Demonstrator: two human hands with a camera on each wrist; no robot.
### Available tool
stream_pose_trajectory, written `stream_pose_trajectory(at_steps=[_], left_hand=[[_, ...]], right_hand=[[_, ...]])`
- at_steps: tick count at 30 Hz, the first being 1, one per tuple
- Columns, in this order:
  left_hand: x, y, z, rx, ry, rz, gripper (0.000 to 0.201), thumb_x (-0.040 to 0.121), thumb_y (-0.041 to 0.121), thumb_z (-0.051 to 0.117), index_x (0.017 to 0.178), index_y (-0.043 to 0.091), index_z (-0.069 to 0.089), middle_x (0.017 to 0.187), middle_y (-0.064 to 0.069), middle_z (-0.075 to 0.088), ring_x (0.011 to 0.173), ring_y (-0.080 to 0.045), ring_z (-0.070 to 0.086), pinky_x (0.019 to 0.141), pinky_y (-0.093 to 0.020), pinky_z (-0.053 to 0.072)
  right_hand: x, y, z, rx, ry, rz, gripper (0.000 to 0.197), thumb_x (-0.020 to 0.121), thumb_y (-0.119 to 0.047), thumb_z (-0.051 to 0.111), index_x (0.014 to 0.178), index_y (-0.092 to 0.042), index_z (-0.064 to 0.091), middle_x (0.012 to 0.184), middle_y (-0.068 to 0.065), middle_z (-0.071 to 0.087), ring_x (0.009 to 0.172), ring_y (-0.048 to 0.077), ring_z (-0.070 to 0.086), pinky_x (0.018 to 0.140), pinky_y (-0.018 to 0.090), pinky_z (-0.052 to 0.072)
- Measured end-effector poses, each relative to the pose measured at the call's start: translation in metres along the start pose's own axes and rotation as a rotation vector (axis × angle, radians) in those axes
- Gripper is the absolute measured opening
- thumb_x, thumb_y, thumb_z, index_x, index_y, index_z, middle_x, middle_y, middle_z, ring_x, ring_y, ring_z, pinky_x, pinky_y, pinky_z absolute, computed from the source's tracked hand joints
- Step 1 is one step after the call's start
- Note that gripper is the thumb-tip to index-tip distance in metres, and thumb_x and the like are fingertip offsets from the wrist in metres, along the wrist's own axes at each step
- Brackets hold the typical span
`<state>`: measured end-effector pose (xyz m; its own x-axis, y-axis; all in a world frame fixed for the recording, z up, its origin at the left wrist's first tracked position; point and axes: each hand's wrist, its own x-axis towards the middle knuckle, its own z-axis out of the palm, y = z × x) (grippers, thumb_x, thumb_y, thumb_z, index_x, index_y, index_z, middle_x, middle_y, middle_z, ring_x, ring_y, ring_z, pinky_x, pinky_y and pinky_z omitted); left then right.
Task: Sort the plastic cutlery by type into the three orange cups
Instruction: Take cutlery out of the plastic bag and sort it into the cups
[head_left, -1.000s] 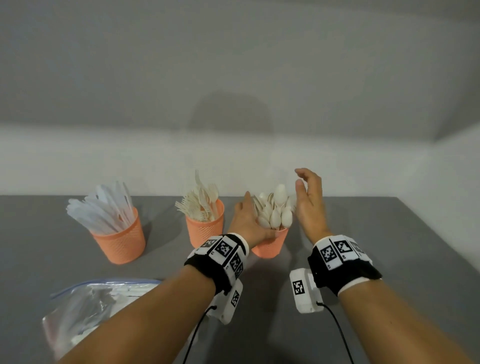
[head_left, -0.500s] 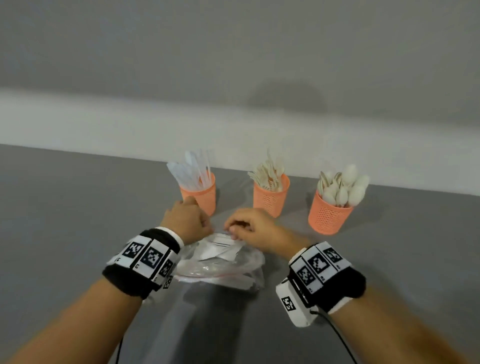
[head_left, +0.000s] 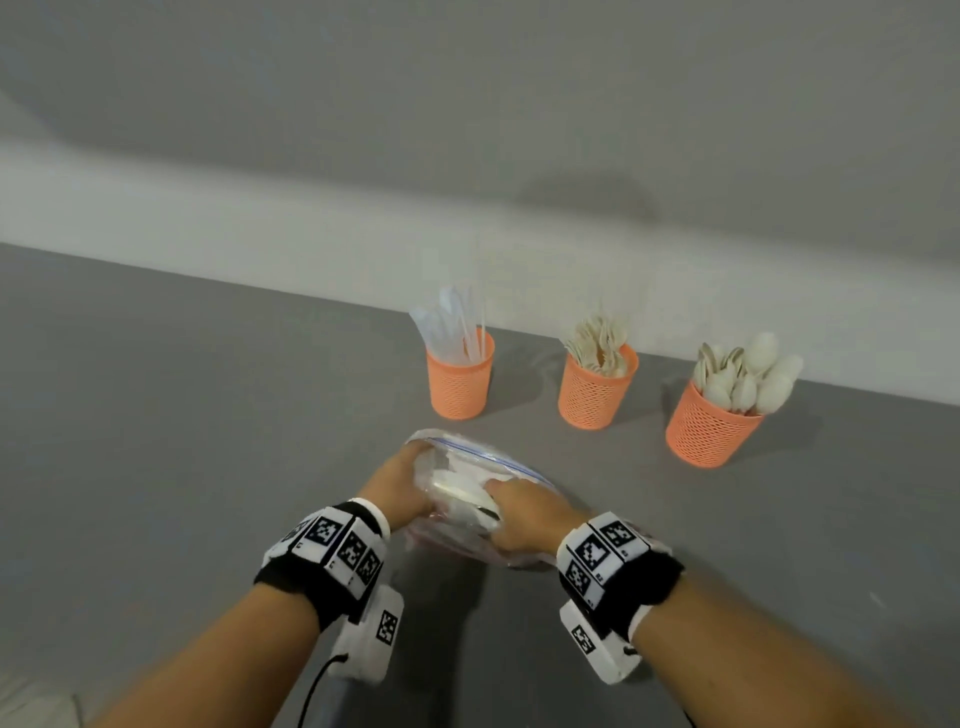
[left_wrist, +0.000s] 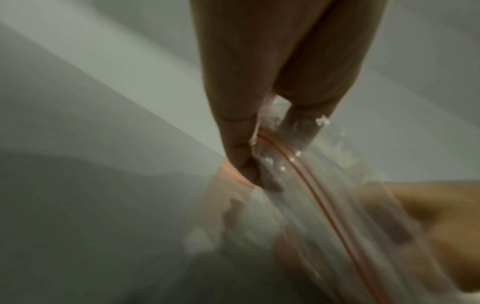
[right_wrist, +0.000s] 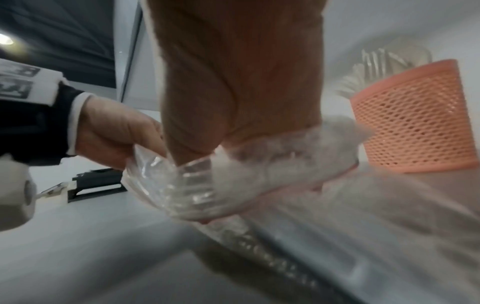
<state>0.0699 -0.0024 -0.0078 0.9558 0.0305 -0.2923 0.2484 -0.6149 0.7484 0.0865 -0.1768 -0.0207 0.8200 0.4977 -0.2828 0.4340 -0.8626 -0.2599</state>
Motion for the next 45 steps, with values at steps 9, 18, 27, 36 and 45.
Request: stream_pose_trajectory(at_steps=[9, 18, 27, 36, 45], left_hand=[[-0.018, 0.019, -0.021, -0.946, -0.117, -0.075, 0.041, 0.080, -0.020, 0.031, 0.095, 0.004, 0.061, 0.066, -0.009, 0.071, 0.056, -0.018, 0.068, 0.047, -0.022, 0.053], [-0.019, 0.039, -0.018, -0.875, -0.267, 0.055, 0.059, 0.057, -0.010, 0.051, 0.107, 0.020, 0.060, 0.088, -0.014, 0.065, 0.077, -0.026, 0.063, 0.064, -0.030, 0.054], [-0.013, 0.034, -0.021, -0.249, 0.305, 0.035, 0.035, 0.080, -0.006, 0.046, 0.094, 0.016, 0.069, 0.106, -0.015, 0.066, 0.085, -0.027, 0.061, 0.076, -0.027, 0.045], [-0.017, 0.057, -0.013, -0.011, 0.117, 0.227, 0.046, 0.090, 0.001, 0.045, 0.135, 0.013, 0.046, 0.137, -0.003, 0.046, 0.128, -0.021, 0.042, 0.102, -0.023, 0.029], [0.001, 0.006, 0.000, 0.435, -0.050, -0.118, 0.041, 0.092, 0.021, 0.042, 0.132, 0.013, 0.043, 0.133, -0.017, 0.047, 0.117, -0.033, 0.051, 0.083, -0.033, 0.048]], right_hand=[[-0.017, 0.006, -0.020, 0.623, -0.044, -0.049, 0.021, 0.066, -0.018, 0.067, 0.077, -0.023, 0.050, 0.079, -0.002, 0.058, 0.080, 0.014, 0.053, 0.074, 0.026, 0.046], [-0.023, -0.011, -0.026, 1.342, -0.099, 0.033, 0.035, 0.088, -0.015, 0.060, 0.122, -0.009, 0.054, 0.110, 0.008, 0.065, 0.101, 0.022, 0.063, 0.095, 0.035, 0.048], [-0.044, -0.009, -0.040, 0.719, 0.135, -0.059, 0.045, 0.095, -0.023, 0.050, 0.138, -0.019, 0.039, 0.107, -0.014, 0.055, 0.087, -0.006, 0.050, 0.079, 0.014, 0.038], [-0.047, -0.001, -0.046, 0.339, -0.067, -0.016, 0.053, 0.098, -0.035, 0.039, 0.145, -0.015, 0.025, 0.148, 0.003, 0.037, 0.136, 0.018, 0.034, 0.111, 0.027, 0.022], [-0.041, 0.008, -0.087, 1.541, 0.641, -0.092, 0.017, 0.098, -0.023, 0.041, 0.091, -0.008, 0.043, 0.062, -0.002, 0.049, 0.060, 0.012, 0.054, 0.080, 0.030, 0.047]])
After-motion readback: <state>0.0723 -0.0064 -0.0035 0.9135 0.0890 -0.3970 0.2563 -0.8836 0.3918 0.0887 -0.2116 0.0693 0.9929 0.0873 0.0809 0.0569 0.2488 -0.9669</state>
